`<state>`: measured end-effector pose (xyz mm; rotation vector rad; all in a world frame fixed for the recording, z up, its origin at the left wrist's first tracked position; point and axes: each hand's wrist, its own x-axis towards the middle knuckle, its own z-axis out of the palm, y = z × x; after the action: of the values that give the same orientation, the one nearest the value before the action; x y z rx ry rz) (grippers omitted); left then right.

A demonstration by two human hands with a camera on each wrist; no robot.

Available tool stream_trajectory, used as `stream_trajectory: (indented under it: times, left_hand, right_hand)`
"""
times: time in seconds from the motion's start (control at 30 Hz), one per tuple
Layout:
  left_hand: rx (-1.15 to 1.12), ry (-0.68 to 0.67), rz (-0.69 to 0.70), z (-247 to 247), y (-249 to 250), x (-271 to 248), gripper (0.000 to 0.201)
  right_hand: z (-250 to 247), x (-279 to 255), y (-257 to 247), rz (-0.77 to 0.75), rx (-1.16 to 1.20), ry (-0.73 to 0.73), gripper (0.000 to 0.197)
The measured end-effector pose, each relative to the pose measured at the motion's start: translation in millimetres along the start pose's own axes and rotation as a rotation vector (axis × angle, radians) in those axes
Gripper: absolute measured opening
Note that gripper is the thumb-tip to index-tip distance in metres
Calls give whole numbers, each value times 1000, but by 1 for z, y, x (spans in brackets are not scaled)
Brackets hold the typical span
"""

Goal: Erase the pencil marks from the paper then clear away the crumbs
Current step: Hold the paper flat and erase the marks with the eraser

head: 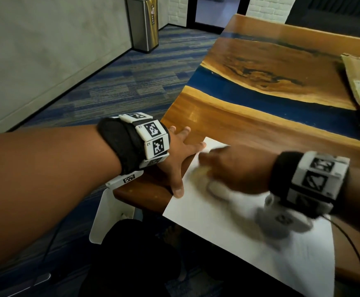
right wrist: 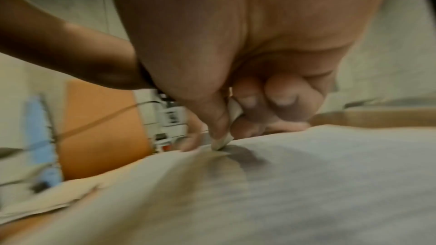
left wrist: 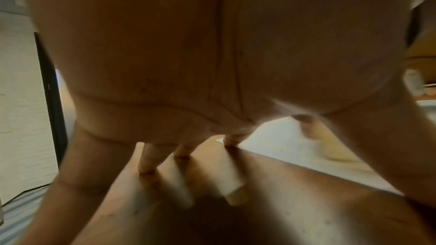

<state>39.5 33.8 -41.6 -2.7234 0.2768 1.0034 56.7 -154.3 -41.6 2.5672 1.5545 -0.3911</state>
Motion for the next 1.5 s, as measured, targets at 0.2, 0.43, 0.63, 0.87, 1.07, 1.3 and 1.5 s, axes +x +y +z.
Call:
stream_trajectory:
  times: [0.2, 0.43, 0.63, 0.87, 1.07, 1.3, 1.5]
  left_hand:
    - [12, 2, -4, -1, 2, -1, 142]
    - [7, 8, -30, 2, 2, 2, 147]
    - [10, 12, -21, 1, 1, 1, 145]
    - [15, 14, -10, 0, 2, 1, 144]
    - [1, 3, -9, -1, 2, 1, 145]
    - [13, 8, -14, -1, 2, 0, 144]
    - [14, 15, -22, 2, 3, 2, 146]
  right_hand:
    - [-4, 7, 18, 69, -94, -53, 30]
    - [10, -13, -33, -282, 11, -104, 32]
    - [0, 3, 0, 73, -119, 8, 35]
    - [-9, 16, 22, 275, -159, -29, 34]
    - [4, -7, -22, -46, -65, -75, 33]
    - [-4, -1, -2, 53, -128, -31, 38]
    - [-2, 3, 5, 161, -63, -71, 34]
